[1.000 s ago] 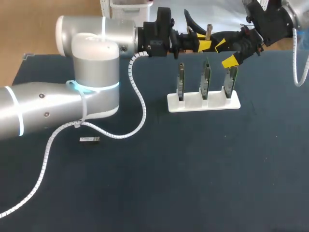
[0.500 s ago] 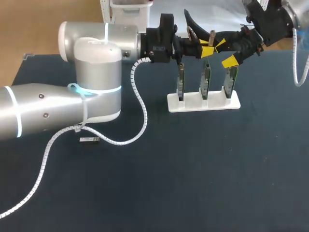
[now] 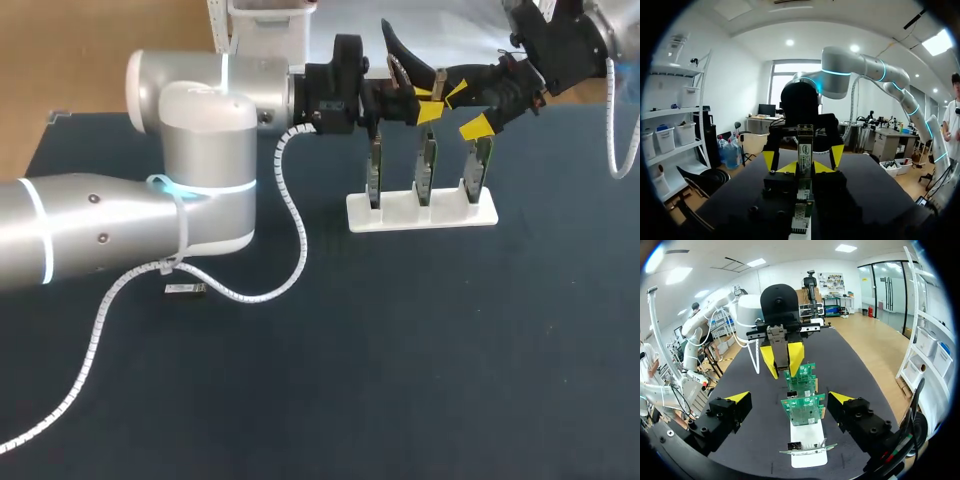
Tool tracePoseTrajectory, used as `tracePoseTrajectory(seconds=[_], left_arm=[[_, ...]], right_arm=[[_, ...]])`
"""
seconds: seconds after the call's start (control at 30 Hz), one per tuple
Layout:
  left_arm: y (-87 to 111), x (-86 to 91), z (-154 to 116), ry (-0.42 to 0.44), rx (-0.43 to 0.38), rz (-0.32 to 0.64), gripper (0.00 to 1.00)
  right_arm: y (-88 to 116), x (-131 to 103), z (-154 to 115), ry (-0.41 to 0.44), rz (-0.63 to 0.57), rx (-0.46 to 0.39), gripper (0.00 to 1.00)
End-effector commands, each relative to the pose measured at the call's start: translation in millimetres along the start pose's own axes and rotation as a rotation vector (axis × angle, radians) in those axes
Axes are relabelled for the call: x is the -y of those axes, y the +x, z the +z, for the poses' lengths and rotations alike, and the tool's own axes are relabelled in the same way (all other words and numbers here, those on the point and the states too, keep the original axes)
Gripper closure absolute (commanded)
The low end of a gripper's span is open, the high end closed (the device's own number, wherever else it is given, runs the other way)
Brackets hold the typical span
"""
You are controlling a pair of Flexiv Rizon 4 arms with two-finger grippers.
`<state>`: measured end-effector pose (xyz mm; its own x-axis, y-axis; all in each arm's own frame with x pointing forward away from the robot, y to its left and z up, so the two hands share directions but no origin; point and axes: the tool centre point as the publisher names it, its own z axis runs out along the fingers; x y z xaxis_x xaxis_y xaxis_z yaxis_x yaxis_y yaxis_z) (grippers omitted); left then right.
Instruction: Pick up the optical module with the left hand, and insert it into the network port with the right hand.
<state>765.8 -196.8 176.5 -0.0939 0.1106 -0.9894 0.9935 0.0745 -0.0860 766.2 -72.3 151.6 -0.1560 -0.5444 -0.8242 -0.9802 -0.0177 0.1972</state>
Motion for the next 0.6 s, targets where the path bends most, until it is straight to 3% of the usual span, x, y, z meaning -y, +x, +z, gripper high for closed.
tracePoseTrajectory(seconds=[0.03,0.6], left_arm=[[5.1,-2.6,2.6,0.002,0.013,-0.006,1.0],[9.1,-7.4,1.1,-0.021,0.021,-0.015,1.0]], right_arm=[[-0.4,-1.1,0.3,0.003,0.0,-0.001,0.0],[-0.4,-1.1,0.3,0.003,0.0,-0.001,0.0]])
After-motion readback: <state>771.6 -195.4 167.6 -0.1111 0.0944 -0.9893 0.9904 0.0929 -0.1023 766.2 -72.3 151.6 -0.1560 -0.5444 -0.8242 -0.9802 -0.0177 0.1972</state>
